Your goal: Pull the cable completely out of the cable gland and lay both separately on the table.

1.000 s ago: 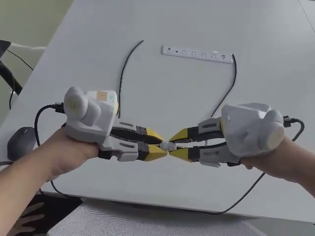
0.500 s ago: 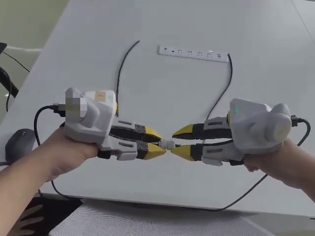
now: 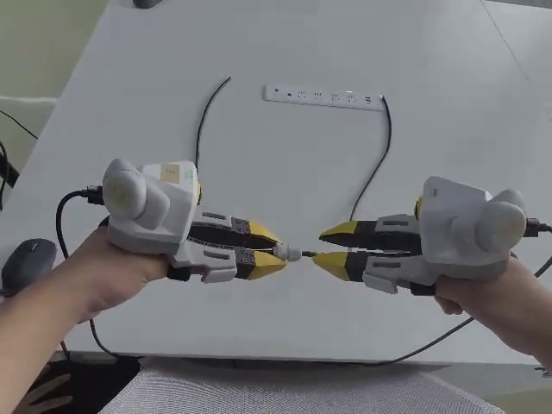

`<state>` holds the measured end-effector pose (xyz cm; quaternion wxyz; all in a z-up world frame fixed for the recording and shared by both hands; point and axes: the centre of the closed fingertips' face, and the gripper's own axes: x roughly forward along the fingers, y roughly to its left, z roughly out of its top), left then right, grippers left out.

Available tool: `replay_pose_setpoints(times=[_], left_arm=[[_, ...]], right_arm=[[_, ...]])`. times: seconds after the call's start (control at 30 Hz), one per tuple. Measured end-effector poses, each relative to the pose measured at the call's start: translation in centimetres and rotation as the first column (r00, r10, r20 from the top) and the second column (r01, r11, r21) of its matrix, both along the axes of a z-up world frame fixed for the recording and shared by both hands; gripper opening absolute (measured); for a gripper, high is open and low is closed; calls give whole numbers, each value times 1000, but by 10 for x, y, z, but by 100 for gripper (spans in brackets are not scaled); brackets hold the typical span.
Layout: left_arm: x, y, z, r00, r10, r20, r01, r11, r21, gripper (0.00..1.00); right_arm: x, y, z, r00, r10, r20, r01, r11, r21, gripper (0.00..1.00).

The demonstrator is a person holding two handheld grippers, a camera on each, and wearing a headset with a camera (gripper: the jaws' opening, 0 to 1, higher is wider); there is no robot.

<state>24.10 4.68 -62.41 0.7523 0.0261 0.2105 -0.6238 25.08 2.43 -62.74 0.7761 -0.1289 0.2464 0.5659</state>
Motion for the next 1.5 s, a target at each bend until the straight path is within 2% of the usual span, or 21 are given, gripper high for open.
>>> replay_pose_setpoints(times=[0.03,0.2,0.3,0.33,0.37,0.4,0.57,0.7,0.77,0.93,1.03,1.1,1.17,1.2,1.5], left_arm=[[-1,0,-1,1000,-5,4,5,1000,11,15],[-1,0,-4,1000,-15,11,15,1000,22,15],[-1,0,-4,1000,-14,14,14,1000,22,15],[0,0,-3,1000,-12,16,12,1000,22,15],[1,0,-3,1000,-9,20,9,1000,22,15],[1,-1,-4,1000,-10,19,10,1000,22,15],[2,1,-5,1000,-4,21,4,999,32,15],[4,1,-3,1000,2,20,-3,999,32,15],[4,2,-3,1000,5,17,-5,999,34,15],[5,3,-3,1000,9,26,-10,999,42,15],[6,3,-3,999,15,29,-16,999,41,15],[6,2,-3,999,16,35,-17,999,43,15],[6,2,-4,1000,21,21,-22,999,49,15],[6,2,-4,999,20,29,-22,999,50,15],[8,4,-6,999,30,39,-32,998,56,15]], right_arm=[[0,-2,-5,1000,-8,-2,8,999,-32,13],[-5,2,-8,1000,-9,29,11,998,-59,11],[-4,1,-14,998,0,66,7,993,-114,11],[-7,3,-15,998,19,60,-11,993,-120,12],[-8,4,-16,997,31,75,-21,991,-135,12],[-2,4,-16,992,30,121,-9,985,-170,11],[-1,13,-11,992,11,122,7,989,-148,7],[-3,19,-13,985,44,165,-12,982,-191,4],[0,19,-14,978,48,205,-3,977,-213,2],[2,19,-16,980,23,197,19,978,-209,2],[3,18,-15,977,18,212,28,976,-214,1],[4,18,-15,979,1,203,43,976,-213,1],[4,17,-17,982,-5,189,46,977,-208,1],[5,17,-18,983,-13,186,52,978,-203,1],[7,17,-20,986,-49,160,78,980,-180,1]])
